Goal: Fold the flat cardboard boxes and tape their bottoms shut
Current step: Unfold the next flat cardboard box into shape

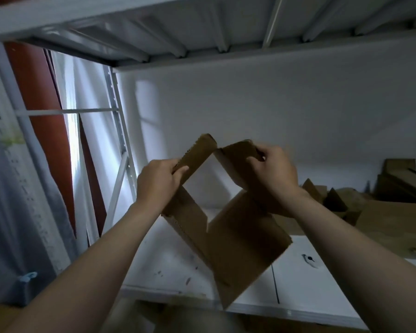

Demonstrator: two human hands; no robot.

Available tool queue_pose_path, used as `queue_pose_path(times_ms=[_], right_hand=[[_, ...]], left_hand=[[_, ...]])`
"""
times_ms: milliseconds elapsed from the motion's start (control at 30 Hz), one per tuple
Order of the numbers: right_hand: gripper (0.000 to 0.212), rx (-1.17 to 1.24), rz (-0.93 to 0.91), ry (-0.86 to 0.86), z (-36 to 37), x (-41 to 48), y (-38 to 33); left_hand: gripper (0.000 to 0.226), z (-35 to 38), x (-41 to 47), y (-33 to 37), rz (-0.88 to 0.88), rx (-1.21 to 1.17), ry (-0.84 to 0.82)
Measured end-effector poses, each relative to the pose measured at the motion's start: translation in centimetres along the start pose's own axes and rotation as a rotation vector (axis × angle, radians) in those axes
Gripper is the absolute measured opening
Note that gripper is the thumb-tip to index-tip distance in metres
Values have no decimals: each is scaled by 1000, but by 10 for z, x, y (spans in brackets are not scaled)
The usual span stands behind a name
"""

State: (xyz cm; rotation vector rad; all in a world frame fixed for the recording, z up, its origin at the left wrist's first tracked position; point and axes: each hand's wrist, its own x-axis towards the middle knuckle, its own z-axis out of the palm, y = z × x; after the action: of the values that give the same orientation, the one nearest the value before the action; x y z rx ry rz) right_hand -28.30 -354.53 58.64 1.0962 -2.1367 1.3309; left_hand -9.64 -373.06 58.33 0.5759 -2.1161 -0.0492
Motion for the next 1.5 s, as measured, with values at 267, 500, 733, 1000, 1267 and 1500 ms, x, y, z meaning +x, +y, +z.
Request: queue_pose_path(times_ms=[267,500,733,1000,1267,1500], right_hand=[[42,-347,-215,-239,18,-69,3],[57,-365,-121,-419,45,-117,26],[59,-320,-83,-484,71,-126,29],[109,-186,68,-815,95,-122,21],[142,-254,0,-978,109,-137,16],[146,-380,-188,-1023,113,-159,18]], left_hand=[[28,13,-65,-38,-187,-61,-78],[33,9,-80,-60,-322,-171,-42],[36,3,-83,-55,-337,-225,-50],[32,-1,-90,-50,-397,-257,-52],[34,-1,-87,-48,-412,-251,-51],[32,-1,-81,-39,-384,-247,-51]])
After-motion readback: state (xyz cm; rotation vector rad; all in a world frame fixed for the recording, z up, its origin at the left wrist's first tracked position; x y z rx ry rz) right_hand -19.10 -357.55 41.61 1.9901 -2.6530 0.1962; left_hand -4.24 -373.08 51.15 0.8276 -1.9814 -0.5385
